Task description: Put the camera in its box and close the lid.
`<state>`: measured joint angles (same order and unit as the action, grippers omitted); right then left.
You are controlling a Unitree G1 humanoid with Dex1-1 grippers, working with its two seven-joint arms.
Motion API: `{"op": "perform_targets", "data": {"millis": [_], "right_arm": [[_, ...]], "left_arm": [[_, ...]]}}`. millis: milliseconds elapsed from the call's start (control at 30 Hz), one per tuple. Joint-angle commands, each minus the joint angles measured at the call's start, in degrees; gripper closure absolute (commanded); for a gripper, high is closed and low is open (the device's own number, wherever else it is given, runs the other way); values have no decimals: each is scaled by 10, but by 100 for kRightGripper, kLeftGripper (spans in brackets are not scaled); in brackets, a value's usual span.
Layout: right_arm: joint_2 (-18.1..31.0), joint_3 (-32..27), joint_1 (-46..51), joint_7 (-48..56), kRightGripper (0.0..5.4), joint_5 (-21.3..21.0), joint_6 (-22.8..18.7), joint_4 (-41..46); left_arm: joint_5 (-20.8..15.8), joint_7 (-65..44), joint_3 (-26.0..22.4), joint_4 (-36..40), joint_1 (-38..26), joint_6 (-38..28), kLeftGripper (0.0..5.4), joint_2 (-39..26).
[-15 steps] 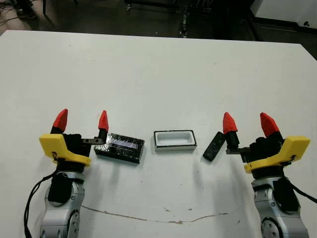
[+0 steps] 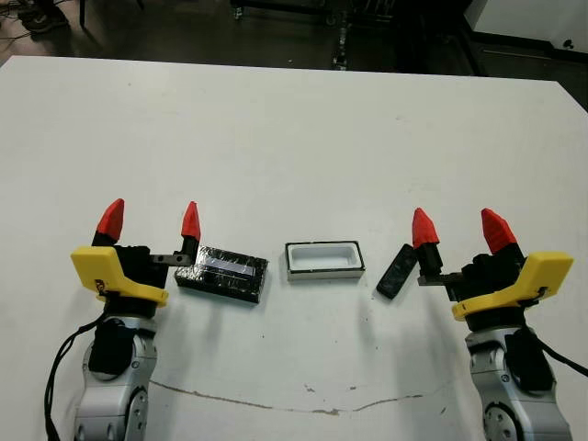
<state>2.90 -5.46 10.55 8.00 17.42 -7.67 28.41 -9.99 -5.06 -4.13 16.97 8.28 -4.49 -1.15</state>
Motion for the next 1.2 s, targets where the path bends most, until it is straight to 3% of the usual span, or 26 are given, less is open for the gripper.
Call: {"op": "perform_targets", "data": {"millis": [33,100,267,433,500,633,733,1033,1200], "right_arm": [[31,-23,-13,15,2,1,2,-9],[64,-43,-37,39,2,10,-4,-20],[196,-95,-132,130,2,49,-64,-60],[326,-96,-238,272,2,84,-100,-140],[368,-74,-269,321,2,62,-88,-166],[490,24,-351,439,2,-54,-40,-187],[535,92,-412,510,2,-118,-28,-181],[547,237,-530,672,2,-233,-14,-197],[533,283,-551,721,2,-279,5,-200]], "left_arm": [[0,2,1,-3,6,2,0,3],[-2,1,0,-4,7,1,0,3],[2,2,1,-4,9,-4,0,3],[9,2,1,-6,11,-10,0,2],[5,1,0,-5,12,-9,0,4],[-4,2,-2,3,14,-2,0,5],[-5,1,-1,6,16,-1,0,4],[5,6,2,9,18,-2,0,4],[4,4,2,8,19,-5,0,5]]}}
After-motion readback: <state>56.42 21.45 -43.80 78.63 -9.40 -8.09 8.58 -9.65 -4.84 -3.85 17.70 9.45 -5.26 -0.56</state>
